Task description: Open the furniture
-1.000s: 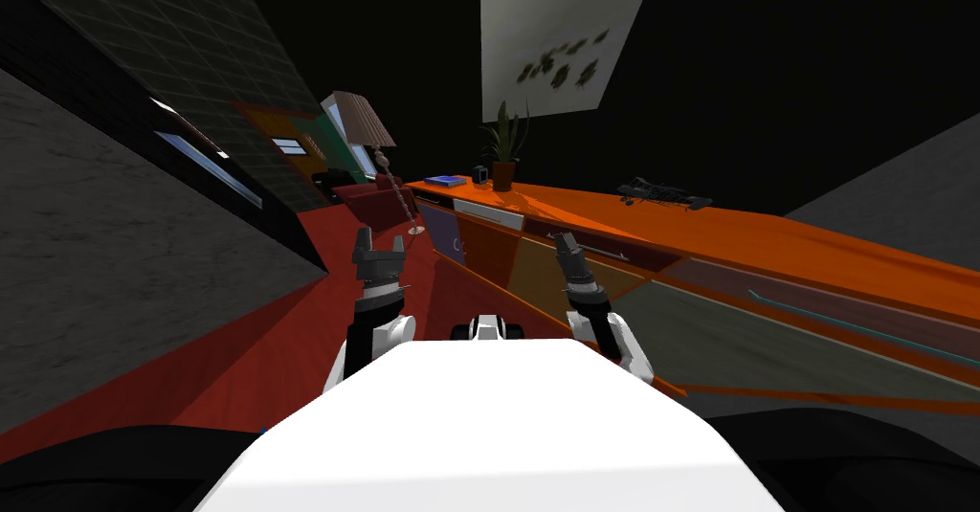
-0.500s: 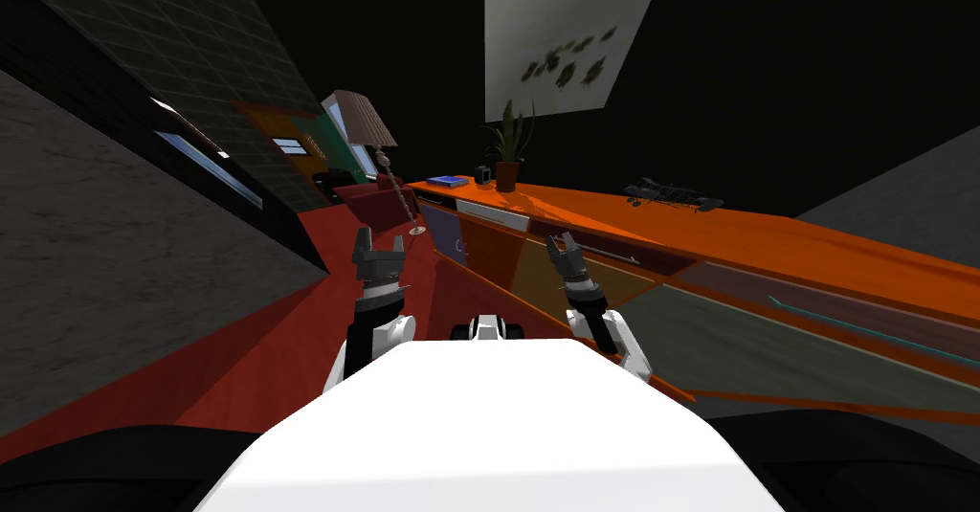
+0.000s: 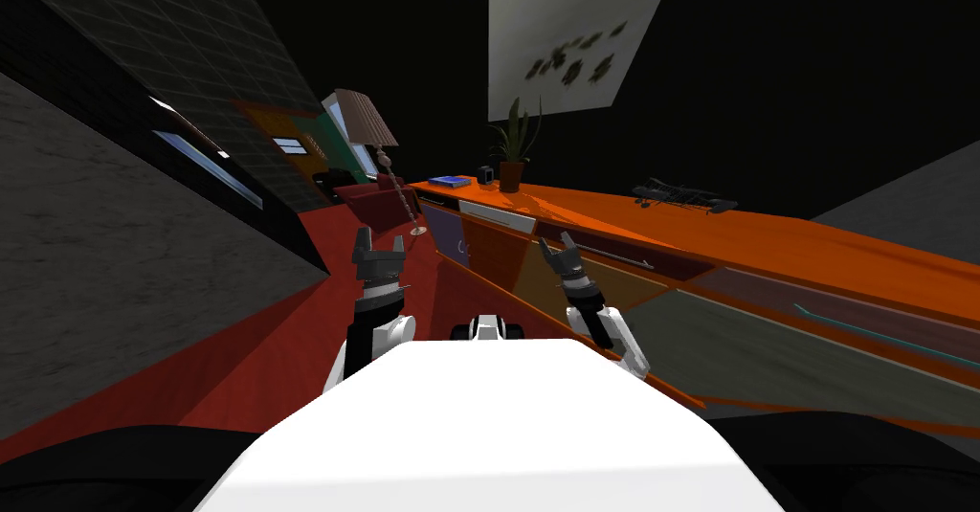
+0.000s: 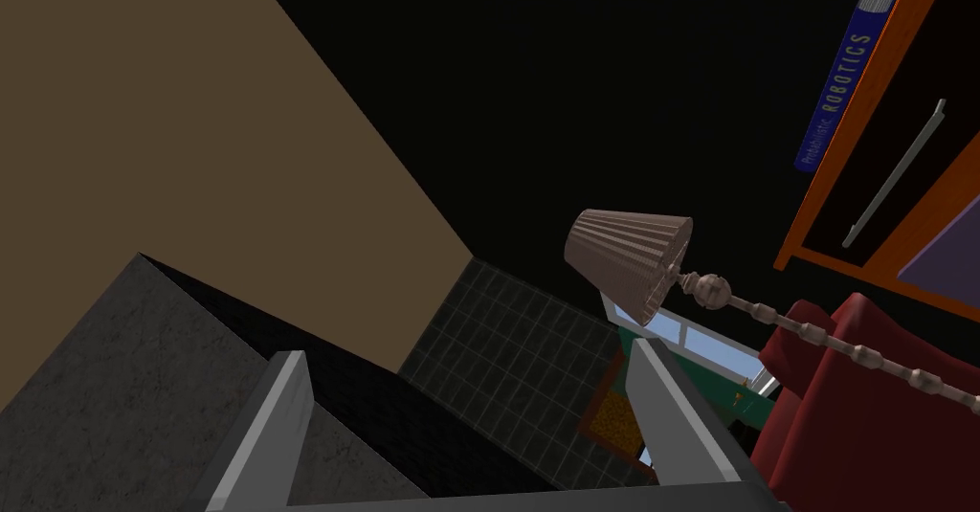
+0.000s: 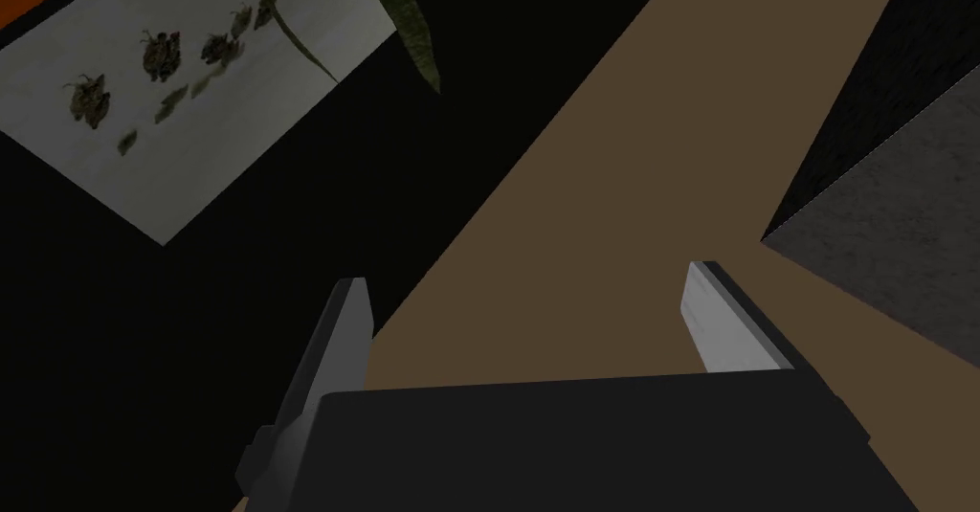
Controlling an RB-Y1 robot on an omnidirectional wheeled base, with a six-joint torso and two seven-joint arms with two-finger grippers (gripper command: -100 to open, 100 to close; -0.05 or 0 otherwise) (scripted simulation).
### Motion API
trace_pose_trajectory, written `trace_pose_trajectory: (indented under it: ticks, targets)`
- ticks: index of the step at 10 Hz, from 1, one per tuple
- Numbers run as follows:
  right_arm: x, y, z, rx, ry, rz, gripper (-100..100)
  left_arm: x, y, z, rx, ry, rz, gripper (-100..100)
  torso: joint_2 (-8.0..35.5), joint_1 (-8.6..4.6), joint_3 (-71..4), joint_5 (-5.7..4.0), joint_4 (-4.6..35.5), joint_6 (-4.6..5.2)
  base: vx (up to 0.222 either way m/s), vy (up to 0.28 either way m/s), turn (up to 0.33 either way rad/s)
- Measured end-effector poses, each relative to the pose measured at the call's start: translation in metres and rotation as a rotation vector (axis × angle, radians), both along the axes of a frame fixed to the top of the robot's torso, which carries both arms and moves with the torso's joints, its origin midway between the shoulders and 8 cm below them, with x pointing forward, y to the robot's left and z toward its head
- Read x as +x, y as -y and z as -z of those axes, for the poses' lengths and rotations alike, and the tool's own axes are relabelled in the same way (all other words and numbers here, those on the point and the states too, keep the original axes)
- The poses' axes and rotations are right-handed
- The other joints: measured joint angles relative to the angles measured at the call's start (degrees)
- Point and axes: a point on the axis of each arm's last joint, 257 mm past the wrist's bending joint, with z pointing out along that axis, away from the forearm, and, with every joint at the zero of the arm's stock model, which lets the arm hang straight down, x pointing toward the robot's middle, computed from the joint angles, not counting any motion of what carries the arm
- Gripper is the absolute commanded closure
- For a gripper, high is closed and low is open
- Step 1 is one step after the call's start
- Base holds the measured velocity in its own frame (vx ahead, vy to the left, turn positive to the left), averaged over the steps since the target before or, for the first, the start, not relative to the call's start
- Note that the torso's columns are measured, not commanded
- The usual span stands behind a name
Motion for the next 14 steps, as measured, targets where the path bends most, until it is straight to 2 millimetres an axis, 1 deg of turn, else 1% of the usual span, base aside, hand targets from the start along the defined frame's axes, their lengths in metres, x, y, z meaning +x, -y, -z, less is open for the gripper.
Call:
trace_pose_trajectory:
  ticks: [4, 8, 11, 14]
  targets:
    - [0.011, -0.001, 0.014, -0.172, 0.007, 0.095, -100, 0.0, 0.0, 0.0, 0.0, 0.0, 0.0, 0, -0.03, -0.06, -0.02, -0.01, -0.01, 0.01, 0.04, 0.051, 0.003]
    - [0.026, 0.002, 0.031, -0.37, 0.014, 0.194, -100, 0.0, 0.0, 0.0, 0.0, 0.0, 0.0, 0, -0.05, -0.02, -0.03, 0.0, -0.01, 0.0, 0.039, 0.059, 0.003]
    - [0.033, 0.005, 0.04, -0.489, 0.019, 0.251, -100, 0.0, 0.0, 0.0, 0.0, 0.0, 0.0, 0, -0.02, -0.02, -0.02, 0.0, -0.01, 0.01, 0.034, 0.045, 0.003]
    - [0.045, 0.012, 0.054, -0.642, 0.023, 0.319, -100, 0.0, 0.0, 0.0, 0.0, 0.0, 0.0, 0, -0.08, 0.01, -0.06, 0.01, -0.03, 0.0, 0.05, 0.06, 0.004]
